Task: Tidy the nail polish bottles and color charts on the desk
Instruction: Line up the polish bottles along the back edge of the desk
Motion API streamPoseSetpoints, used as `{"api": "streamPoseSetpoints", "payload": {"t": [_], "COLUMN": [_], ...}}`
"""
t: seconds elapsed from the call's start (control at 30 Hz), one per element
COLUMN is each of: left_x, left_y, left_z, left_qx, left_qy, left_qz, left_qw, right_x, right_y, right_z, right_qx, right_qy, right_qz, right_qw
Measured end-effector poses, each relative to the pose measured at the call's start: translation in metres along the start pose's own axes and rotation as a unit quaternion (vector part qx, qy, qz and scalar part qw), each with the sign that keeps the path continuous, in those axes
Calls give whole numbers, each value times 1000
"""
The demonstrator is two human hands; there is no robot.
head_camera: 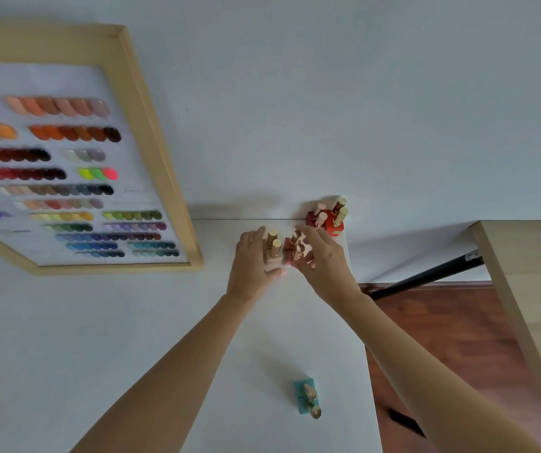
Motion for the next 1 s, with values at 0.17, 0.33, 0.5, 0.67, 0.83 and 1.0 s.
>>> {"api": "streamPoseSetpoints", "payload": {"t": [0.17, 0.33, 0.5, 0.67, 0.83, 1.0], "left_x": [11, 8, -3, -24, -44, -43], "left_y": [4, 8, 6, 7, 15, 9], "left_z": [-15, -24, -34, -35, -25, -15], "left_qx": [-54, -101, -95, -60, -82, -43], "left_qy": [55, 114, 128, 125, 84, 22], "left_qz": [45, 82, 102, 96, 106, 118], "left_qw": [996, 985, 982, 986, 987, 992], "right_x": [15, 6, -10, -19, -30, -39], "right_y": [37, 67, 77, 79, 81, 87], "right_z": [0, 6, 7, 3, 2, 4], "right_qx": [-27, -77, -82, -96, -101, -80], "right_qy": [59, 86, 79, 72, 80, 82], "right_qz": [-129, -252, -263, -257, -254, -241], "right_qw": [989, 961, 958, 959, 959, 964]}}
Point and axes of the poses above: each hand's wrist, its own x-axis away from the middle knuckle, its own z-axis out of the back of the hand, y = z × x, the point moved 3 cm from there along -x, towards the middle knuckle, and after that the axes turned 6 degrees about -z, right-handed, at the moved point
